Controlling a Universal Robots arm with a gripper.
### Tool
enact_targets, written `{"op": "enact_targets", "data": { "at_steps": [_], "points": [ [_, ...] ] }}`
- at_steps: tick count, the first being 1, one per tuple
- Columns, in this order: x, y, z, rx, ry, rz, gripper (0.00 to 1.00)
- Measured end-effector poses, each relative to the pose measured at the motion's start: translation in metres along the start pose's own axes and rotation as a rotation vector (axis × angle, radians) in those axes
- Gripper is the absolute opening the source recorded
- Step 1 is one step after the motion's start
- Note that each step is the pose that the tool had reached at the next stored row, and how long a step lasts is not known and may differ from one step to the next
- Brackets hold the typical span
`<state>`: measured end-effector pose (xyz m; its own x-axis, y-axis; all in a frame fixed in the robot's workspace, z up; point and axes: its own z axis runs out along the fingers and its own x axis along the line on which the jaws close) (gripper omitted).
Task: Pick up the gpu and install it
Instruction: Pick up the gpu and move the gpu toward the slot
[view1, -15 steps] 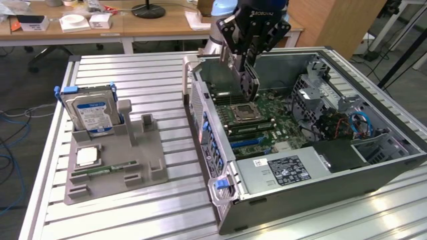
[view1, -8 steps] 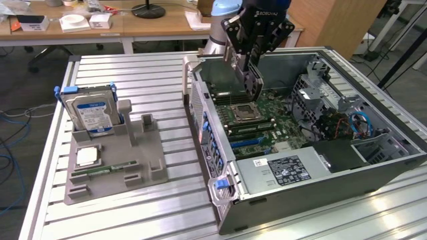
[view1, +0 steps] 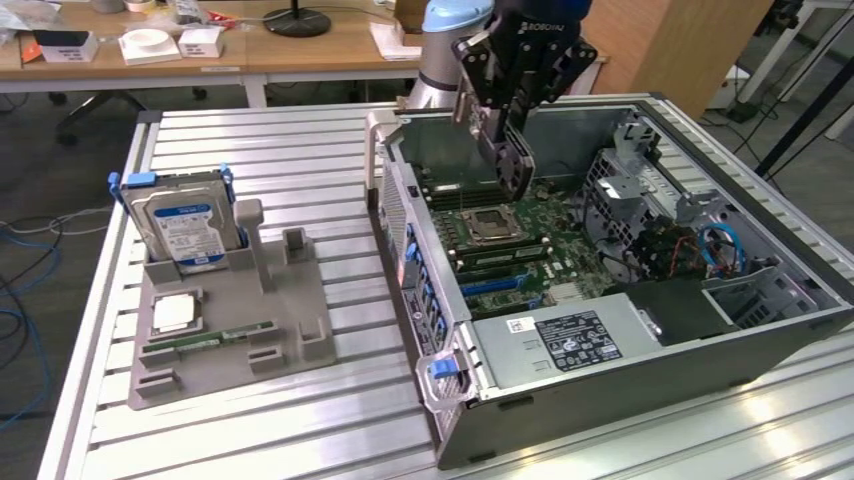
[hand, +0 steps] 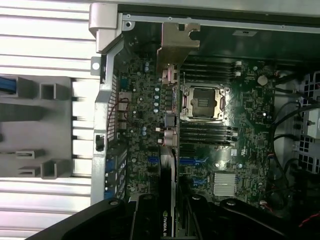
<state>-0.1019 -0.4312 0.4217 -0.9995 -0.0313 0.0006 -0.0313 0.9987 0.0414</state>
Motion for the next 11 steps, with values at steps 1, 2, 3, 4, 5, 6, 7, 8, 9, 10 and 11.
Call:
{"op": "enact_targets", "data": {
  "at_steps": [1, 2, 3, 4, 5, 6, 7, 8, 9, 10, 11],
  "points": [
    [-0.001, 0.0000, 0.0000, 0.0000, 0.0000, 0.000, 0.26],
    [-0.002, -0.0001, 0.0000, -0.0001, 0.0000, 0.000, 0.26],
    [-0.002, -0.0001, 0.0000, -0.0001, 0.0000, 0.000, 0.26],
    [-0.003, -0.0001, 0.0000, -0.0001, 0.0000, 0.000, 0.26],
    [-0.004, -0.0001, 0.0000, 0.0000, 0.0000, 0.000, 0.26],
    [-0.006, -0.0001, 0.0000, 0.0000, 0.0000, 0.000, 0.26],
    [-0.007, -0.0002, 0.0000, -0.0001, 0.0000, -0.001, 0.26],
    [-0.008, -0.0003, 0.0000, 0.0000, 0.0000, -0.001, 0.26],
    [-0.010, -0.0003, 0.0000, -0.0001, 0.0000, -0.001, 0.26],
    [-0.012, -0.0004, 0.0000, 0.0000, 0.0000, -0.001, 0.26],
    [-0.014, -0.0004, 0.0000, 0.0000, 0.0000, -0.001, 0.26]
  ]
}}
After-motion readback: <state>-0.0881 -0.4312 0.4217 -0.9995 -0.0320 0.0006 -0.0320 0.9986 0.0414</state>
